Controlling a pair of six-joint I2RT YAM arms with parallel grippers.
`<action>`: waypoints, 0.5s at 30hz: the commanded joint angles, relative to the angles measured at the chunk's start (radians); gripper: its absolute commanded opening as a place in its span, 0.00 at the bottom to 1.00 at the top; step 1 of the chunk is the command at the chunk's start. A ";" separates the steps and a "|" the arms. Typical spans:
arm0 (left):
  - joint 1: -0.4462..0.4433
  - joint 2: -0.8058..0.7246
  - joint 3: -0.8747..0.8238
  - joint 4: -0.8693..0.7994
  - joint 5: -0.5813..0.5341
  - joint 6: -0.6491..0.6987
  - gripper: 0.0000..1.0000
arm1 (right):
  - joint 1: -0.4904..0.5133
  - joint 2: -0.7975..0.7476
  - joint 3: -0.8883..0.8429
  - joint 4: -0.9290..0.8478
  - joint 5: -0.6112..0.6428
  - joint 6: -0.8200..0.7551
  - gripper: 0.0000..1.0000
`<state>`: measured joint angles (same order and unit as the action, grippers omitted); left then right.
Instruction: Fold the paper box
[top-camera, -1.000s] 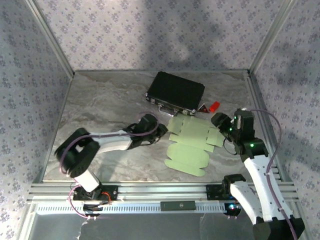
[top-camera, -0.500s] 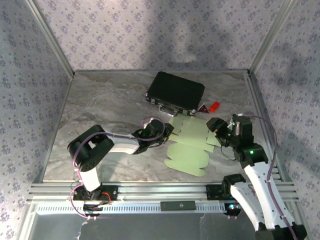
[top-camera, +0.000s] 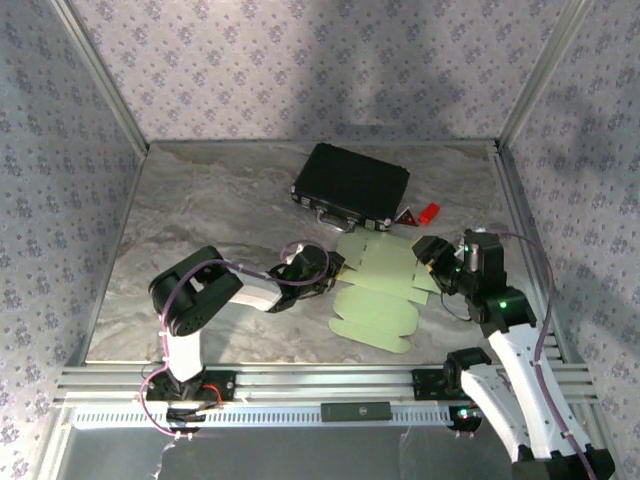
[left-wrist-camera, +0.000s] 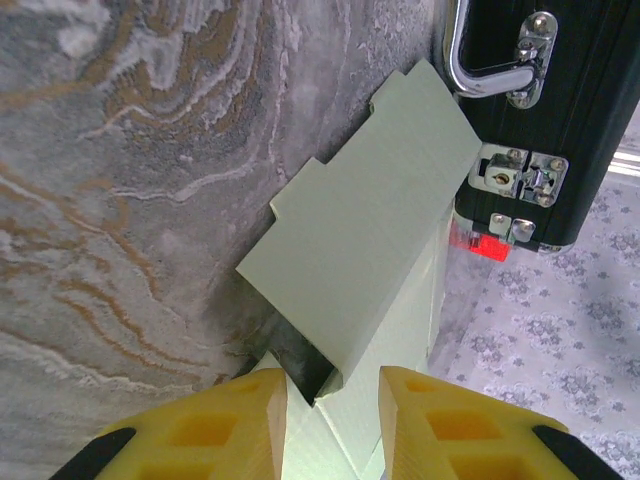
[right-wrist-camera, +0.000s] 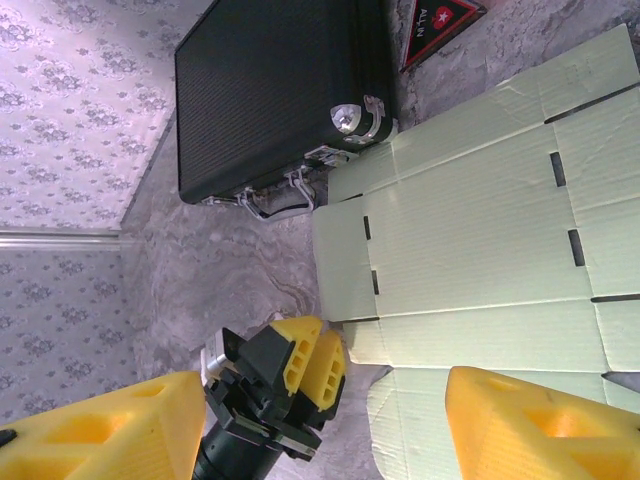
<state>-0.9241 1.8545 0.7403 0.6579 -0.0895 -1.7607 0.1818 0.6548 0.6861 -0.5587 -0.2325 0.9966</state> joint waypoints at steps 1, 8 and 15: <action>-0.004 0.029 -0.001 0.067 -0.030 -0.033 0.31 | 0.007 -0.014 0.005 -0.027 0.008 0.013 0.67; -0.004 0.075 0.002 0.134 -0.052 -0.054 0.30 | 0.012 -0.027 -0.015 -0.017 0.006 0.024 0.67; -0.004 0.083 0.008 0.152 -0.078 -0.046 0.30 | 0.025 -0.035 -0.017 -0.020 0.001 0.027 0.66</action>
<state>-0.9249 1.9190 0.7403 0.7708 -0.1287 -1.8008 0.1936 0.6350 0.6773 -0.5587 -0.2325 1.0065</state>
